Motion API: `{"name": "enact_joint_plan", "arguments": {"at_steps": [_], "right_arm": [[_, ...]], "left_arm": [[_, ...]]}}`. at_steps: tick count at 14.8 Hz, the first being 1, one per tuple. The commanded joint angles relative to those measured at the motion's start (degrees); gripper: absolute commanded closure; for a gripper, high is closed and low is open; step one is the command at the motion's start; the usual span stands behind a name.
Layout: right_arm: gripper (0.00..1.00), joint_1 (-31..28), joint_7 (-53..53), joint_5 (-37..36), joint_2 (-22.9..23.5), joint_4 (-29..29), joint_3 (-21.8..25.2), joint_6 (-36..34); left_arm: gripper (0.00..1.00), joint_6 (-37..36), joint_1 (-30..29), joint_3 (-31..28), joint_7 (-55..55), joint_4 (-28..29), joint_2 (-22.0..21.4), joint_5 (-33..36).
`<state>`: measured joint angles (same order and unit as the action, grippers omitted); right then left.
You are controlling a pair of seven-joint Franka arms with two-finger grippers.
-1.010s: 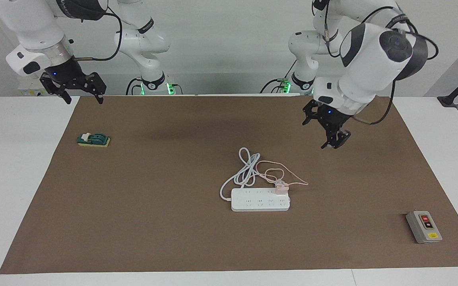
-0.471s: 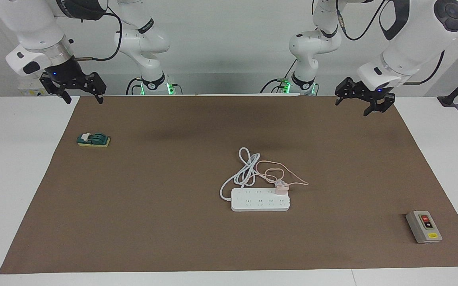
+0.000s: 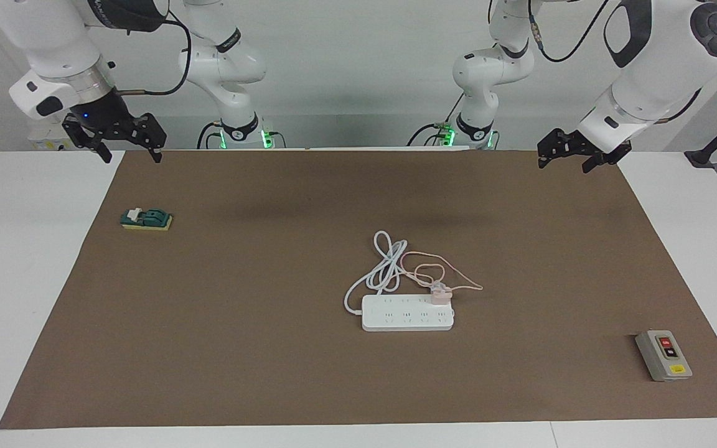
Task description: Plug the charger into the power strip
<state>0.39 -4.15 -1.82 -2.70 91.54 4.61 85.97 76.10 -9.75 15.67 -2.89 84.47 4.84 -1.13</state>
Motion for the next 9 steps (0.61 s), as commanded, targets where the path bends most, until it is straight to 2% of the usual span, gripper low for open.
{"name": "enact_joint_plan", "arguments": {"at_steps": [1, 4, 7, 9], "right_arm": [[0.00, -0.4, 0.4, -0.5, -0.5, 0.2, -0.5, -0.7], [0.00, -0.4, 0.4, -0.5, -0.5, 0.2, -0.5, -0.7], [0.00, -0.4, 0.4, -0.5, -0.5, 0.2, -0.5, -1.1], [0.00, -0.4, 0.3, -0.5, -0.5, 0.2, -0.5, -1.4]], "left_arm": [[0.00, 0.2, 0.0, 0.2, 1.1, 2.3, -2.1, 0.8], [0.00, 0.8, 0.7, 0.2, 2.6, 2.8, -2.2, 1.7], [0.00, 4.8, 5.2, -6.1, 3.0, 8.7, -6.0, 1.8], [0.00, 7.5, 6.5, -7.4, 3.3, 9.8, -6.5, 1.7]]}}
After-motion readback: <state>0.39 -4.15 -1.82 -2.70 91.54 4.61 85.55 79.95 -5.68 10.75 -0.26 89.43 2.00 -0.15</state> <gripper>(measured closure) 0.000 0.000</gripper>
